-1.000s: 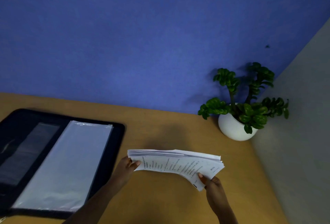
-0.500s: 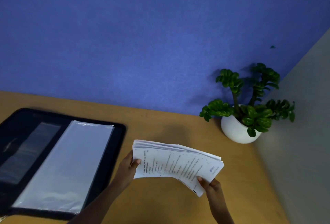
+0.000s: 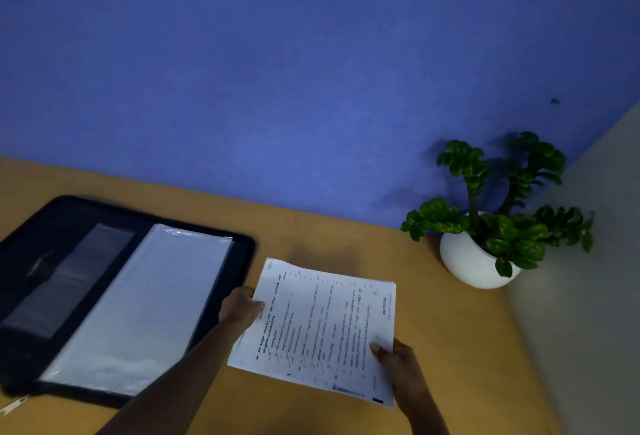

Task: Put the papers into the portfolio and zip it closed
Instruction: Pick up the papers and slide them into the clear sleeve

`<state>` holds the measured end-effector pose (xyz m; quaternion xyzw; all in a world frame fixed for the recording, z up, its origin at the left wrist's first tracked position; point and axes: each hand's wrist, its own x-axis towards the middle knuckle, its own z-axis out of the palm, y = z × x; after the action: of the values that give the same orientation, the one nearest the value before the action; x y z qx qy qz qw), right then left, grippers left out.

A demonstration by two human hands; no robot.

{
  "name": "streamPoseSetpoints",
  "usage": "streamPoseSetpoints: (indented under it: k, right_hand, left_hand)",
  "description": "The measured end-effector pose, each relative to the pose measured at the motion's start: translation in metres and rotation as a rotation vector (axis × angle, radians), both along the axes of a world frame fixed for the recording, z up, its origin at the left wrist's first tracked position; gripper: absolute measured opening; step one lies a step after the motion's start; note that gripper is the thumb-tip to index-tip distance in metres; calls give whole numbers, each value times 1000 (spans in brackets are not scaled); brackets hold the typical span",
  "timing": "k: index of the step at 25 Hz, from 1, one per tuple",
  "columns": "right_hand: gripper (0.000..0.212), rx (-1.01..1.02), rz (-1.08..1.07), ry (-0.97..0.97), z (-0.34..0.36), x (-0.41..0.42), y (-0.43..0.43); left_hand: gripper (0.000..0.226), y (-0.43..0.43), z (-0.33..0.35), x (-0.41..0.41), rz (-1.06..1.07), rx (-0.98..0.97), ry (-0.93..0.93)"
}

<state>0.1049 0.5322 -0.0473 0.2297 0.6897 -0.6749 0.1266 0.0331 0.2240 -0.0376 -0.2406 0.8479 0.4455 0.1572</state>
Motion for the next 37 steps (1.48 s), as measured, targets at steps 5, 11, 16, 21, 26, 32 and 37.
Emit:
streamPoseSetpoints:
  k: [5, 11, 16, 21, 26, 32, 37]
  right_hand:
    - [14, -7, -74, -32, 5, -5, -6]
    - [10, -19, -297, -66, 9, -7, -10]
    - [13, -10, -391, -78, 4, -6, -23]
    - [15, -25, -425, -57, 6, -11, -49]
    - [18, -65, -492, -27, 9, -11, -81]
    - [17, -121, -569, 4, 11, 6, -113]
    - [33, -171, -649, 44, 13, 27, -136]
  left_hand:
    - [10, -18, 0, -1, 10, -143, 61]
    - [63, -41, -17, 3, -262, -658, 95]
    - [70, -40, -47, 17, -380, -727, 62]
    - [59, -50, -54, 22, -415, -712, 128]
    - [54, -60, -55, 35, -482, -700, 162]
    - [62, -99, -58, 95, -632, -670, 199]
    - [61, -147, -51, 138, -800, -665, 263]
